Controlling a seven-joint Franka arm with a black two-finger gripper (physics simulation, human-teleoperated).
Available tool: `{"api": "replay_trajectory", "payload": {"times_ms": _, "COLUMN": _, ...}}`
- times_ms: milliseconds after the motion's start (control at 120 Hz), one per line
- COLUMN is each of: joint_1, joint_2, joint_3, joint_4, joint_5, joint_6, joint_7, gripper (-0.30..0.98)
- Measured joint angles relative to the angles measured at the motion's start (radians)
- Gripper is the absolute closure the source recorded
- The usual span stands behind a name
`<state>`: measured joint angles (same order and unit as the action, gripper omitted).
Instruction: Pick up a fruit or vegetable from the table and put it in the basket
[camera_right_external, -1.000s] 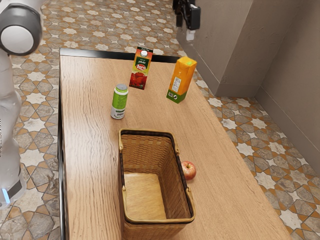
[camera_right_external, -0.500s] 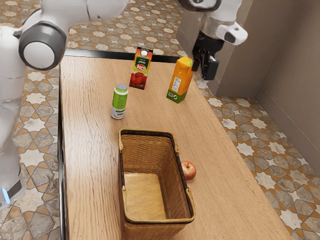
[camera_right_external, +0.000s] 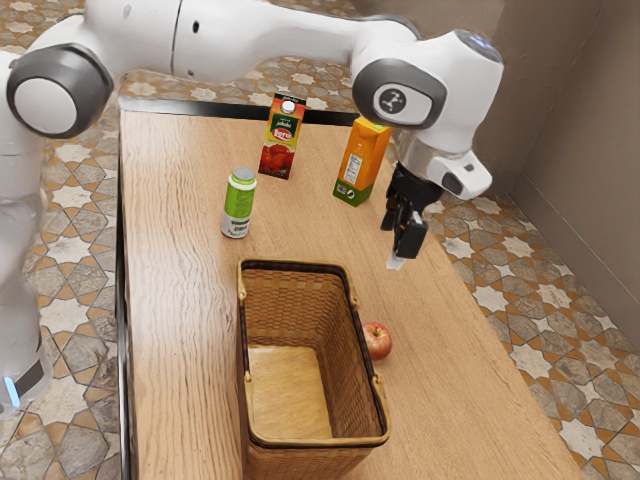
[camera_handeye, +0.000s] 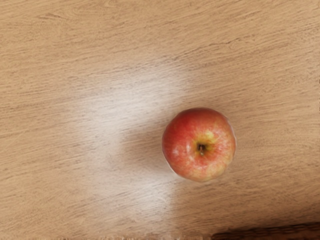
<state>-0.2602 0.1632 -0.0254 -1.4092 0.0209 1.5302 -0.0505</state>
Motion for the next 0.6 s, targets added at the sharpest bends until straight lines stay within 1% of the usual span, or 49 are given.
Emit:
{"api": "replay_trajectory", "payload": {"times_ms": 92, "joint_1": -0.002, "joint_2": -0.055, "joint_3": -0.019, "joint_4": -0.139, "joint_5": -0.002, "joint_6": 0.092, "joint_7": 0.0, "gripper": 0.0}}
{"api": "replay_trajectory", "payload": {"times_ms": 292, "joint_1": -0.004, "joint_2": -0.063, "joint_3": -0.027, "joint_4": -0.26, "joint_5": -0.024, "joint_6": 0.255, "joint_7": -0.004, "gripper": 0.0}}
{"api": "replay_trajectory", "payload": {"times_ms": 408, "joint_1": -0.002, "joint_2": -0.055, "joint_3": -0.025, "joint_4": -0.287, "joint_5": -0.036, "joint_6": 0.322, "joint_7": -0.018, "gripper": 0.0}}
{"api": "replay_trajectory", "payload": {"times_ms": 500, "joint_1": 0.0, "joint_2": -0.048, "joint_3": -0.024, "joint_4": -0.293, "joint_5": -0.04, "joint_6": 0.354, "joint_7": -0.028, "gripper": 0.0}}
{"api": "replay_trajectory", "payload": {"times_ms": 600, "joint_1": 0.001, "joint_2": -0.047, "joint_3": -0.022, "joint_4": -0.333, "joint_5": -0.042, "joint_6": 0.388, "joint_7": -0.038, "gripper": 0.0}}
